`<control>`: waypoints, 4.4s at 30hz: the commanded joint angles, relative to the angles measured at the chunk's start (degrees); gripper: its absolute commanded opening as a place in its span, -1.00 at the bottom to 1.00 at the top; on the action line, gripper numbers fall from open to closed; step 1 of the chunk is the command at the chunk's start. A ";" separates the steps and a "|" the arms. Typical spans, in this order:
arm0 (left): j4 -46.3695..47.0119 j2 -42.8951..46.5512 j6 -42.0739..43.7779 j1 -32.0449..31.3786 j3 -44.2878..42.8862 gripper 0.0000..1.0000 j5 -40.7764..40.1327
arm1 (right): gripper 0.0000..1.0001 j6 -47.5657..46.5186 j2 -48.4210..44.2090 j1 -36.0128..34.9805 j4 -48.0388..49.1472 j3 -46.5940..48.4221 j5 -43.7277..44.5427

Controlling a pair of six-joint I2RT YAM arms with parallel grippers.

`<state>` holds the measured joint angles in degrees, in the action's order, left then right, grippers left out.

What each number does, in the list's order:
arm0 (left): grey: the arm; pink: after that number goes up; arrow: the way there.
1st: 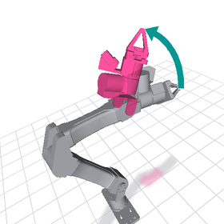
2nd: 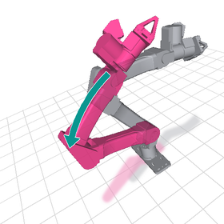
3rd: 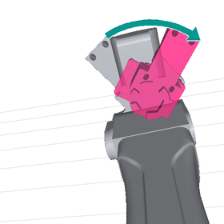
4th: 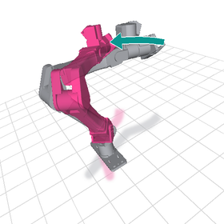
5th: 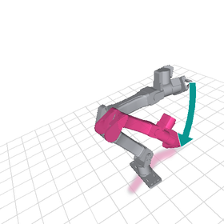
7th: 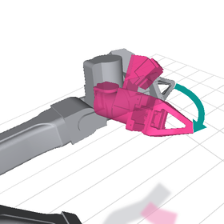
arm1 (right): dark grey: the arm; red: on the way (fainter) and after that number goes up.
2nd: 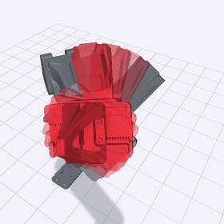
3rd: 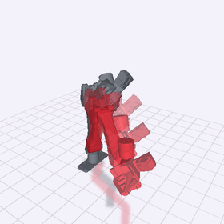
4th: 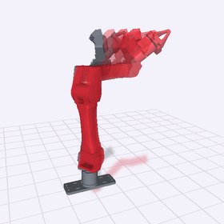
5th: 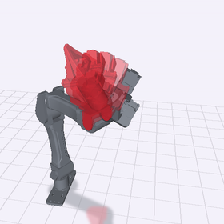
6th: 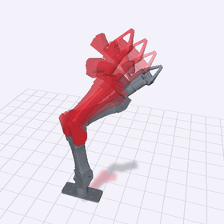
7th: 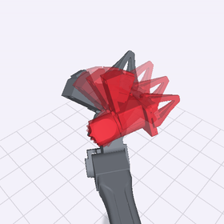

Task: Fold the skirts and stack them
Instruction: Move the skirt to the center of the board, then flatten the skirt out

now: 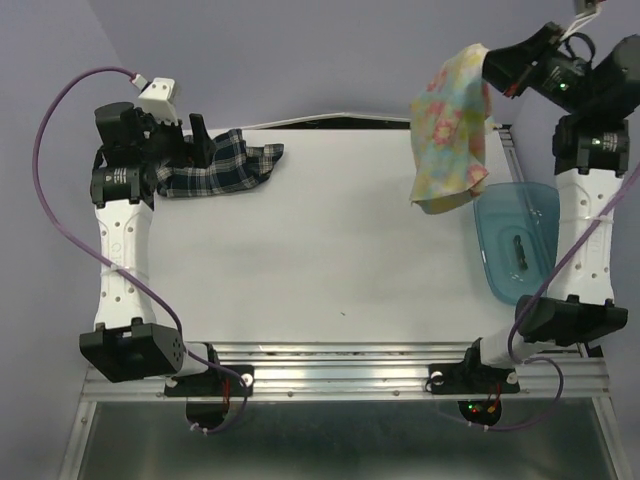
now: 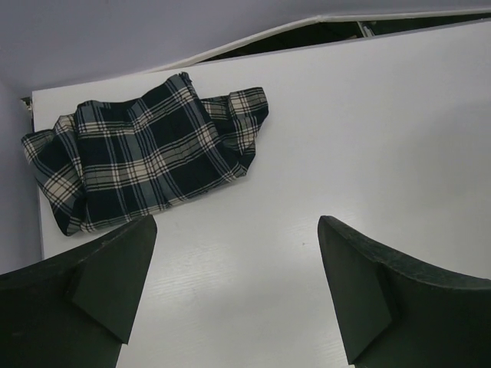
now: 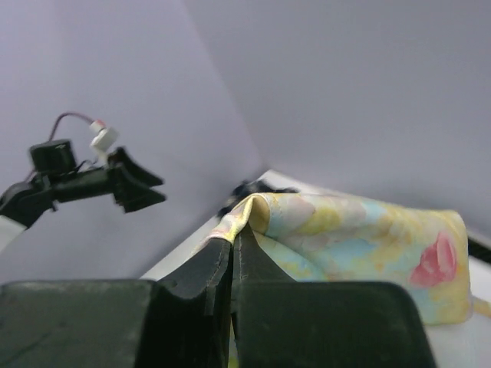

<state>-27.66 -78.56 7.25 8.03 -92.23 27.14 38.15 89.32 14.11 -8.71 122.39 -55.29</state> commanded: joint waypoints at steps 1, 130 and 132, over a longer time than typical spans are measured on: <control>0.77 5.08 2.50 0.67 2.40 0.97 2.66 | -0.99 4.74 -4.23 -8.91 6.25 -9.25 -0.35; -3.37 -5.11 17.81 -27.19 26.65 0.52 9.61 | -0.83 -41.05 5.44 -36.96 -20.38 -50.75 10.81; -2.32 -4.76 17.37 -28.24 27.80 0.50 7.94 | -0.99 -42.01 1.93 -36.96 -21.78 -51.28 11.08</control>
<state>-32.38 -86.17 26.46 -18.50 -66.26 37.12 -1.96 98.61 -22.26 -31.53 71.55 -41.91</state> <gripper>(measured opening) 0.758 0.056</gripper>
